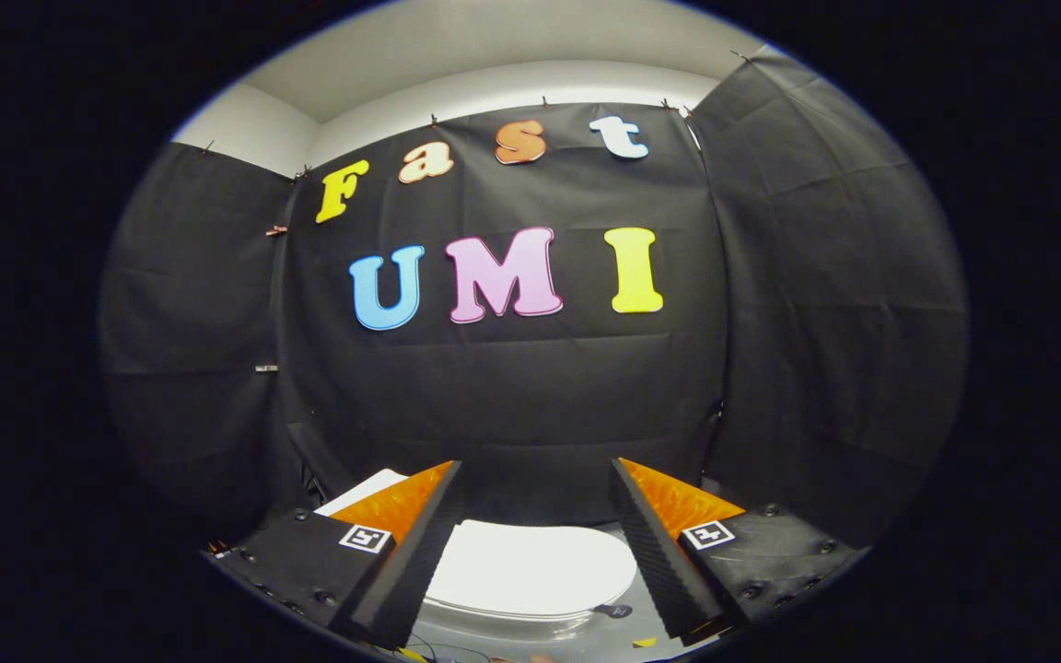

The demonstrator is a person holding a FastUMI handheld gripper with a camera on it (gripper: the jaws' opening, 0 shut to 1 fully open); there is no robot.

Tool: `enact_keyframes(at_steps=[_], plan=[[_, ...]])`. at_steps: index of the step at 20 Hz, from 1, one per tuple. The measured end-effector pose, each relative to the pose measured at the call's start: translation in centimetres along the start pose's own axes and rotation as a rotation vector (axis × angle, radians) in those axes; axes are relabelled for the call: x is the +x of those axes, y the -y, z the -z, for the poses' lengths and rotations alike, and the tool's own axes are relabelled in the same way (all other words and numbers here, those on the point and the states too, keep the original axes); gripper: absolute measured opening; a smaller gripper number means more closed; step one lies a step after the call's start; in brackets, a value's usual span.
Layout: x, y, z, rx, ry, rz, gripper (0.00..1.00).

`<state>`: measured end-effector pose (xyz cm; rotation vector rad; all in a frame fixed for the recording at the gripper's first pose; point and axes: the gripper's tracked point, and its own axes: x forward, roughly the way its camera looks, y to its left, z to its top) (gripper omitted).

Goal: Open the toilet lid.

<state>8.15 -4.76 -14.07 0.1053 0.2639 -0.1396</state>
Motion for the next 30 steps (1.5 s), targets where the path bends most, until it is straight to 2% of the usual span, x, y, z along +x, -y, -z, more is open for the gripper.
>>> enact_keyframes(at_steps=[9,16,20,26,30], plan=[[4.4,6.6,10.3,0.281,-0.165,0.15,0.99],[7.6,13.4,22.2,0.533,-0.287,0.317,0.99],[7.4,17.5,28.3,0.653,-0.332,0.418,0.99],[8.7,20.5,35.9,0.797,-0.39,0.47,0.99],[9.8,20.8,40.9,0.903,-0.456,0.449,0.99]])
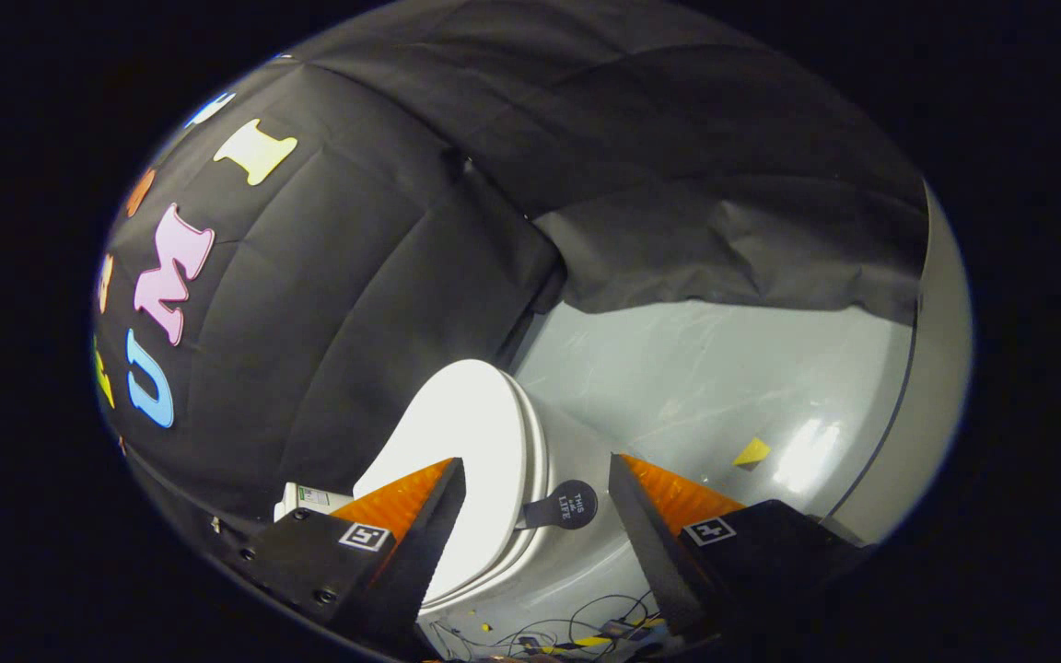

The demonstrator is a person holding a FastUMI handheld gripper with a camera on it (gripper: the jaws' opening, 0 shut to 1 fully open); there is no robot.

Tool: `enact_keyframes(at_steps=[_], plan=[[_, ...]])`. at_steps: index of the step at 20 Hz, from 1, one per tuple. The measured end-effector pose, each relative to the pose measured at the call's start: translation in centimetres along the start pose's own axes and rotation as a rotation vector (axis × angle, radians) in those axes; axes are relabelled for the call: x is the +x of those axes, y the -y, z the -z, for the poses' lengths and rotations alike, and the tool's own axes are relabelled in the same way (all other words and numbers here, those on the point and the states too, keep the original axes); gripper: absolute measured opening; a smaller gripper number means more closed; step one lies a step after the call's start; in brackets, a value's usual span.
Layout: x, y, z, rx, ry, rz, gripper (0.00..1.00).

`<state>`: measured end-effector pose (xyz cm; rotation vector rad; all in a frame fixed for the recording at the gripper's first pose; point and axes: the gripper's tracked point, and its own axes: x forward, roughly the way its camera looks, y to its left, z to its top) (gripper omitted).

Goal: Open the toilet lid.

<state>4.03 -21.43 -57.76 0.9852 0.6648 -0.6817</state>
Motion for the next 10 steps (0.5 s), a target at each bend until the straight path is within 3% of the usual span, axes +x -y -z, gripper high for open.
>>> enact_keyframes(at_steps=[3,8,9,10], plan=[[2.1,1.4,1.5,0.039,-0.044,-0.012,1.0],[3.6,1.8,3.1,0.222,-0.085,-0.103,0.97],[4.0,1.5,3.5,0.25,-0.093,-0.121,0.88],[4.3,1.4,3.9,0.273,-0.103,-0.141,0.85]])
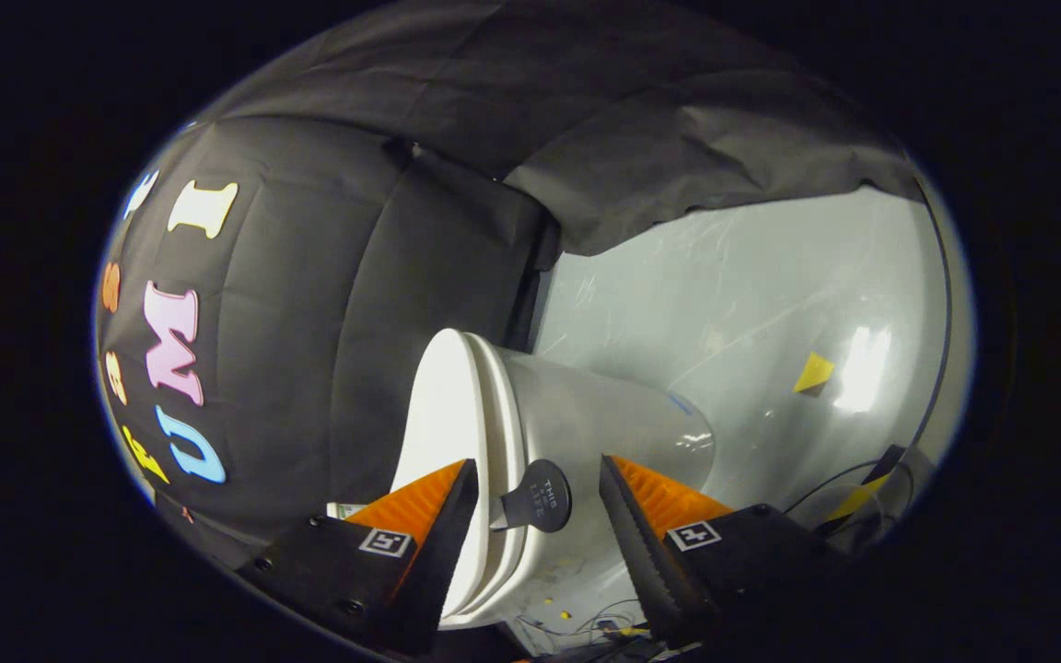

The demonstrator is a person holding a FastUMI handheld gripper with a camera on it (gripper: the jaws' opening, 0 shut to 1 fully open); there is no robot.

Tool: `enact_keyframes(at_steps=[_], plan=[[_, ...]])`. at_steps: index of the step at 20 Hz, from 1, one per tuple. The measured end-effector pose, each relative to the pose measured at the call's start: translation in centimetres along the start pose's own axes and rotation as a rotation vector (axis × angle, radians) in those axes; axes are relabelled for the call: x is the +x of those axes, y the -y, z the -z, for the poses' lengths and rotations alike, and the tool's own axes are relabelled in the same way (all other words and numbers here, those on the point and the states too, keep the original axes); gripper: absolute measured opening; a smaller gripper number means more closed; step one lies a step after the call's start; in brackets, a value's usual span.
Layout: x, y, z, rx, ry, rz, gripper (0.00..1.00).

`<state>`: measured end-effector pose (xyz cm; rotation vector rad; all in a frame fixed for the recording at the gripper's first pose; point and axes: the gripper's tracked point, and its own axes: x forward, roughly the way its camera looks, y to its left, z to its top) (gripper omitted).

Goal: Open the toilet lid.

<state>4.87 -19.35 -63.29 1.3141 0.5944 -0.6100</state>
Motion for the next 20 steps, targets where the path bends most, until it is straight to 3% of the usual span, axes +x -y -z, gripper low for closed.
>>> enact_keyframes(at_steps=[1,6,8,9,10,20], plan=[[0.6,-0.3,0.2,0.031,-0.008,-0.03,0.85],[1.1,-0.7,-0.1,0.12,-0.003,-0.091,0.24],[2.5,-1.3,1.4,0.137,-0.017,-0.134,0.24],[3.9,-0.5,-0.2,0.159,0.002,-0.122,0.14],[2.0,-0.7,0.1,0.182,0.006,-0.149,0.05],[0.5,-3.0,0.5,0.04,0.056,-0.155,0.05]])
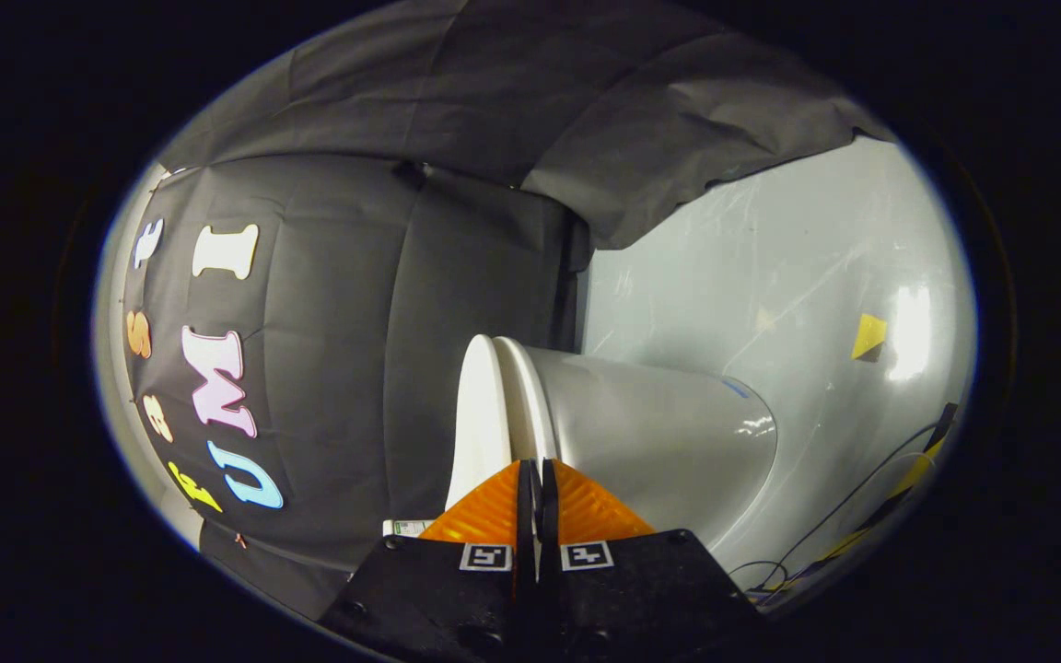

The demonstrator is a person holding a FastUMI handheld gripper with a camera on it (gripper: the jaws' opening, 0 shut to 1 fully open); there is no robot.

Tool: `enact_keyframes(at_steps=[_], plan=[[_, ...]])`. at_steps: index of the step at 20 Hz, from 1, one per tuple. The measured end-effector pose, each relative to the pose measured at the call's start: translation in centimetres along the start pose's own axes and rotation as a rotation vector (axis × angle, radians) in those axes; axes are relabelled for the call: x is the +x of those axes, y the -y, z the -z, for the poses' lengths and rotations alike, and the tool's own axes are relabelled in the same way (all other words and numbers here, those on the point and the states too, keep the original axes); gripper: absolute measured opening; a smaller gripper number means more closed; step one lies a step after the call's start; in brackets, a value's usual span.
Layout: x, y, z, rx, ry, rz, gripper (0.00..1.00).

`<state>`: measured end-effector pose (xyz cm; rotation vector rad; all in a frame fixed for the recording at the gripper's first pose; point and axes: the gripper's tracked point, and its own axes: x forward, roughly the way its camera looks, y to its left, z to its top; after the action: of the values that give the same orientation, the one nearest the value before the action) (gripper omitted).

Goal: Open the toilet lid.

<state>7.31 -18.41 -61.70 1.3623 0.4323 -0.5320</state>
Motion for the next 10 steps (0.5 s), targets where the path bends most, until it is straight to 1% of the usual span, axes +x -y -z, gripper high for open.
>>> enact_keyframes(at_steps=[5,10], plan=[[-1.3,-4.4,-0.1,-0.199,0.026,0.004,0.05],[-3.2,-9.5,0.4,-0.392,0.053,0.03,0.05]])
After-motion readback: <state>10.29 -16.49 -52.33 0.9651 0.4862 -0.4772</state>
